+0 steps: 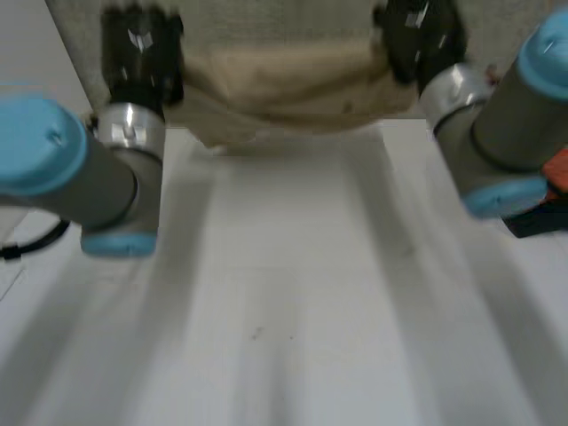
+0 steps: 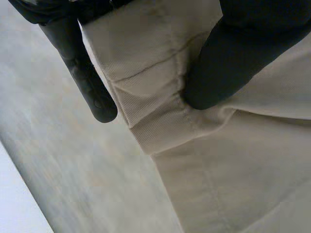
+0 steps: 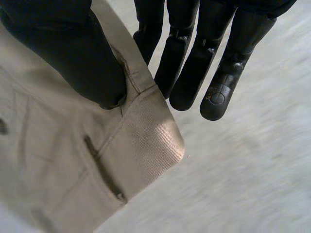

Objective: Fold the laundry.

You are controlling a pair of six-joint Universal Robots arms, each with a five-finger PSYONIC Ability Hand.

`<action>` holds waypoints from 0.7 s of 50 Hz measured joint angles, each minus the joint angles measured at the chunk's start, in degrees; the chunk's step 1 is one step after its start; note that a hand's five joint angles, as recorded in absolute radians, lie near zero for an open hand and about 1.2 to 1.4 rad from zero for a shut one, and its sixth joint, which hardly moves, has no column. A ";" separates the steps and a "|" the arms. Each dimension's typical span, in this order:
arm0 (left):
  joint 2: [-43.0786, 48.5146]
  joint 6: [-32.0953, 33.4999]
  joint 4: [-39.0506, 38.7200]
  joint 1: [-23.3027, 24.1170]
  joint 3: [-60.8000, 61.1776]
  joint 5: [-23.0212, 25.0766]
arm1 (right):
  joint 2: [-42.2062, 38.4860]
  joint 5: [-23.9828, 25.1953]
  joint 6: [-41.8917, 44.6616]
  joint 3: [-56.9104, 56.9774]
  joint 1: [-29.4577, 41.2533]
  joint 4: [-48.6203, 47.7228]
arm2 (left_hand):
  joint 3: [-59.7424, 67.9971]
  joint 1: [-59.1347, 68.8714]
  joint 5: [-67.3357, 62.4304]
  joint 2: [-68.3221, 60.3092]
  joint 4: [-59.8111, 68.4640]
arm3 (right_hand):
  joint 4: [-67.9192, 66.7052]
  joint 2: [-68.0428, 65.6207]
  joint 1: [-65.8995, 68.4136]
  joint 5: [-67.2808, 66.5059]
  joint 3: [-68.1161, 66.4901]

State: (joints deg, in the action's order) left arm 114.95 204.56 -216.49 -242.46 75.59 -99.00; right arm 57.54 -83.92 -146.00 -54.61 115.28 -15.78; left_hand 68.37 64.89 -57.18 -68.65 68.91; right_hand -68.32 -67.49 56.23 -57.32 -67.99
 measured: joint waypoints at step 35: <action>-23.36 6.70 52.80 11.81 32.46 0.06 | 23.05 2.52 24.06 -41.79 -4.41 46.77 | 0.12 -0.01 0.00 -0.13 0.00 | 0.00 0.00 0.00 0.00 0.00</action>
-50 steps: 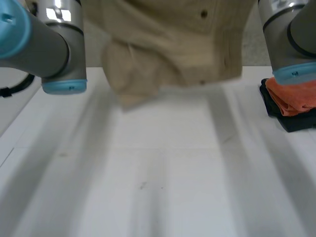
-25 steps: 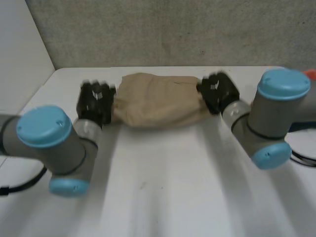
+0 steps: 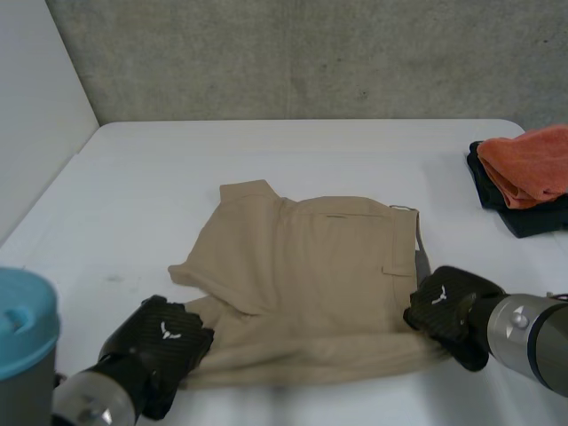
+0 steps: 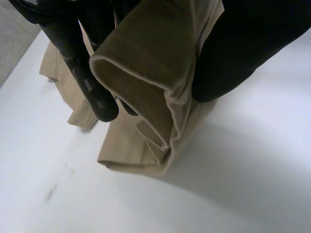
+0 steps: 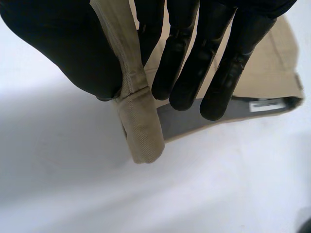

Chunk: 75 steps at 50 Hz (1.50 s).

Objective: Fold the laundry.

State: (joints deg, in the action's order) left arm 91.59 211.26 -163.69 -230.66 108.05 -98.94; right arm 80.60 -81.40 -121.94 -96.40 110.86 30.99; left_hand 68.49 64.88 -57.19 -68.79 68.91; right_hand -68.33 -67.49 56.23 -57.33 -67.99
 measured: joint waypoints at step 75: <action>21.29 -12.93 -44.73 -6.38 -11.96 -0.46 | -21.27 1.37 -33.02 4.80 -5.70 -37.84 | -56.37 -53.93 54.49 57.11 -57.21 | 39.11 38.40 -31.24 39.23 38.98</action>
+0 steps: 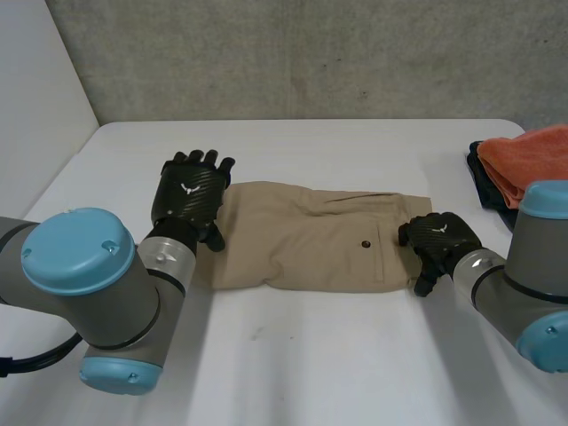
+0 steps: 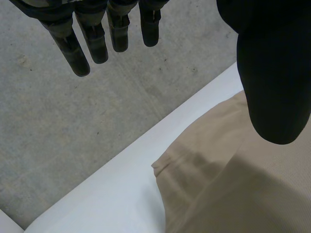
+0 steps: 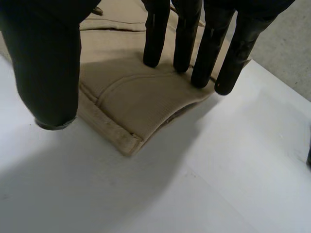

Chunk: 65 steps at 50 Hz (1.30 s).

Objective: Fold the laundry.

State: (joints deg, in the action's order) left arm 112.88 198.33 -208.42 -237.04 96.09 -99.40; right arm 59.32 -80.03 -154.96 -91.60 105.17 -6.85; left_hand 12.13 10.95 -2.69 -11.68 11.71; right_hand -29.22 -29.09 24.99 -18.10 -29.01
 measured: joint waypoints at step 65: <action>1.11 -4.74 13.01 -1.41 -16.78 0.45 | 5.05 11.74 1.11 11.77 16.79 -2.66 | 0.00 0.00 0.00 0.00 0.00 | 15.67 16.35 -13.23 14.15 16.63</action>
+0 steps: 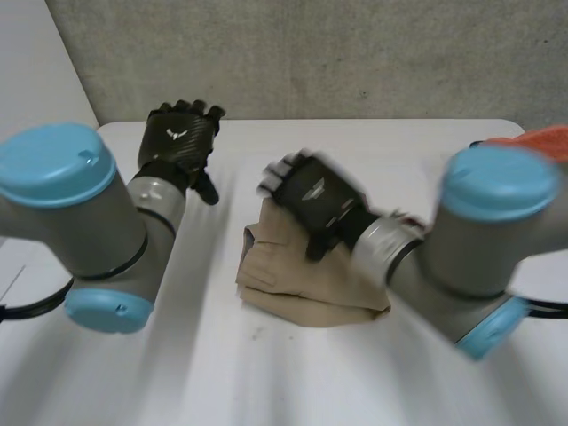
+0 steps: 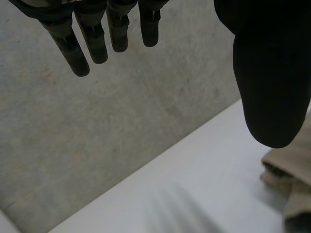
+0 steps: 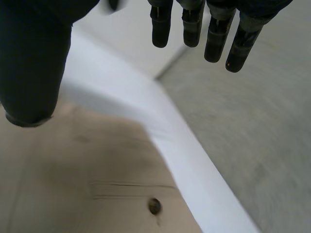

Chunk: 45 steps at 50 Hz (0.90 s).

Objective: Fold the laundry.

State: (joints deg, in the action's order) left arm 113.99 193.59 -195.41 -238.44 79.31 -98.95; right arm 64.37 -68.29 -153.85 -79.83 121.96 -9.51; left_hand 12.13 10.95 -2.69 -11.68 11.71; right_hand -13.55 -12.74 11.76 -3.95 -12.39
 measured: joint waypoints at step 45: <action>4.71 4.15 20.24 5.98 -12.50 5.47 | 1.95 -17.64 -5.43 -1.17 -7.36 5.52 | 0.00 0.00 0.00 0.00 0.00 | 0.00 0.00 -2.35 0.00 0.00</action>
State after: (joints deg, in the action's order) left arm 118.70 197.74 -175.17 -232.47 66.81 -93.48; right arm 66.32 -85.93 -159.28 -81.00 114.60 -3.99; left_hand 12.13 10.95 -2.69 -11.68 11.71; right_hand -13.55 -12.74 9.41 -3.95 -12.39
